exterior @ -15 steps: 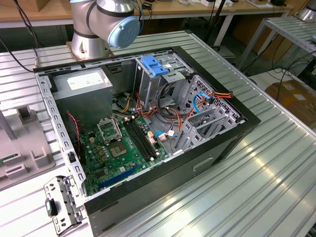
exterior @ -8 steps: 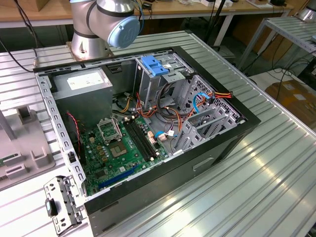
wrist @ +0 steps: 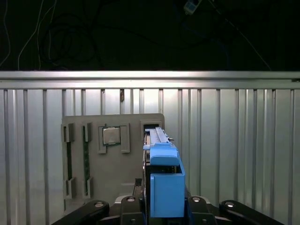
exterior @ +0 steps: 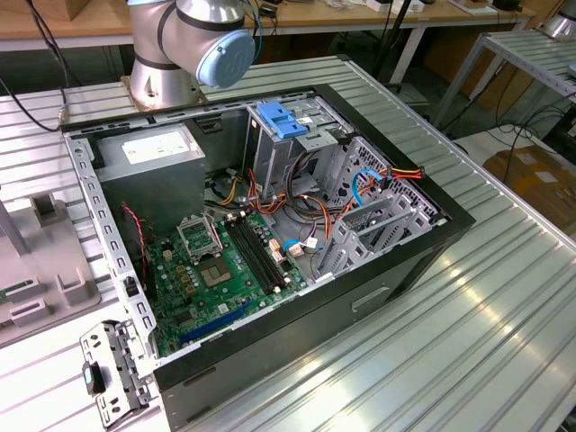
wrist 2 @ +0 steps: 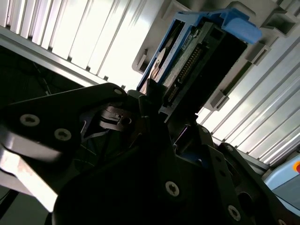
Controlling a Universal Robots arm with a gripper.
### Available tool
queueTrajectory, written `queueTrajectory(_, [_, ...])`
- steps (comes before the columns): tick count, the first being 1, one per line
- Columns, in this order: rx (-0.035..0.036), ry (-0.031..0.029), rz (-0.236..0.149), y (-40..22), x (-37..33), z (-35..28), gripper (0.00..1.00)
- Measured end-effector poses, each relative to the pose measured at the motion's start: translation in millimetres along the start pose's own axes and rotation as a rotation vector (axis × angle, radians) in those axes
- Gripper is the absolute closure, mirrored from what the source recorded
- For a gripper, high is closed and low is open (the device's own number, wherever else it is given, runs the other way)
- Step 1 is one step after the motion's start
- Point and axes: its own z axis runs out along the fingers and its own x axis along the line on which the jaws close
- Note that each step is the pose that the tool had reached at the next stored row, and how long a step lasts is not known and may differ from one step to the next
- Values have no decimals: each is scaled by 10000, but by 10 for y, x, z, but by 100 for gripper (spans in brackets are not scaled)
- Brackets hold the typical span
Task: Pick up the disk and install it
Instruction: 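Pick up the disk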
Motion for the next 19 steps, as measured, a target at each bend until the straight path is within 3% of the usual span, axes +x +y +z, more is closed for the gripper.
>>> queueTrajectory(19, [-1,0,0,-1,0,-129,64])
